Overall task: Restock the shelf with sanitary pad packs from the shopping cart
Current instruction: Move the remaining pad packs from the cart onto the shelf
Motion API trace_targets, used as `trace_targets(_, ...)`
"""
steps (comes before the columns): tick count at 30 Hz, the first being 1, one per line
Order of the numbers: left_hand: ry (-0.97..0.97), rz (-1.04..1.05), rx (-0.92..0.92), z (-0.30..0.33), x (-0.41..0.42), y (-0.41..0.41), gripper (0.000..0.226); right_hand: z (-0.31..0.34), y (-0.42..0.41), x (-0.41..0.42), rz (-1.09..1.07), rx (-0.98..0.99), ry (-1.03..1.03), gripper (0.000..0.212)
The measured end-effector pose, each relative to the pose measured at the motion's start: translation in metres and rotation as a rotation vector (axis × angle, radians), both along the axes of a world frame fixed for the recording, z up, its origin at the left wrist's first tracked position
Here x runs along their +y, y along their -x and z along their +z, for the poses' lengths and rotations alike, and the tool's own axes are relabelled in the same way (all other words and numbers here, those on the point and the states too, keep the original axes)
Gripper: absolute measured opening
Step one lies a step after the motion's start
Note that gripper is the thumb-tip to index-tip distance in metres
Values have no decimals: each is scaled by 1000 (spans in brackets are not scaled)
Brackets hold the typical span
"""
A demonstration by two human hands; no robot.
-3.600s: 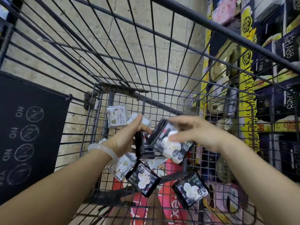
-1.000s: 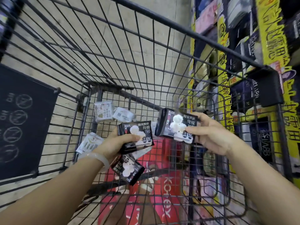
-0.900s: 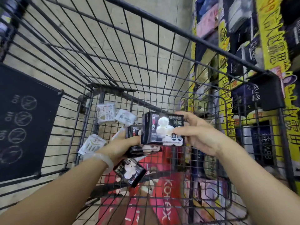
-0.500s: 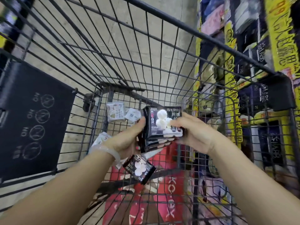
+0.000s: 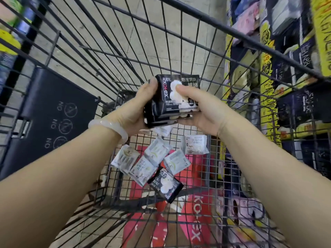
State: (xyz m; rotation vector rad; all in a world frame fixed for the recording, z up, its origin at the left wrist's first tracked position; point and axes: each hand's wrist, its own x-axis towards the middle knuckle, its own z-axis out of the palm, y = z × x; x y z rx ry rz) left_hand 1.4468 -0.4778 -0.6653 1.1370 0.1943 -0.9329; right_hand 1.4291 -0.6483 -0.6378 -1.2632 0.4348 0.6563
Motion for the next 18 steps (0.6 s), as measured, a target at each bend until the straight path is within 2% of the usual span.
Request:
trace_targets(2, -68, 8, 4, 1, 5, 0, 128, 0, -4, 9, 26, 0, 18, 44)
trace_targets(3, -124, 10, -7, 0, 8, 1, 125, -2, -5, 13, 40, -3, 18, 48)
trace_targets(6, -224, -15, -34, -8, 15, 11, 82, -9, 2, 23, 87, 6, 82, 46)
trace_targets(8, -245, -37, 15, -18, 20, 22, 66, -19, 13, 29, 107, 57, 109, 45)
trace_targets(9, -247, -44, 61, -26, 23, 29, 60, -27, 21, 31, 128, 109, 113, 56)
trace_targets(11, -253, -59, 153, -41, 30, 49, 59, -48, 42, 37, 165, 245, 141, 90)
trace_targets(14, -316, -58, 234, -63, 41, 79, 73, -71, 72, 42, 192, 397, 30, 110)
trace_targets(15, -324, -53, 255, -68, 44, 85, 64, -77, 79, 41, 168, 422, 1, 108)
trace_targets(16, -320, -53, 277, -71, 47, 88, 51, -79, 86, 38, 148, 429, 33, 97)
trace_targets(17, -318, -52, 299, -73, 49, 89, 41, -85, 93, 33, 144, 405, 154, 81)
trace_targets(18, -322, -51, 309, -76, 51, 88, 39, -90, 101, 27, 211, 346, 376, 65)
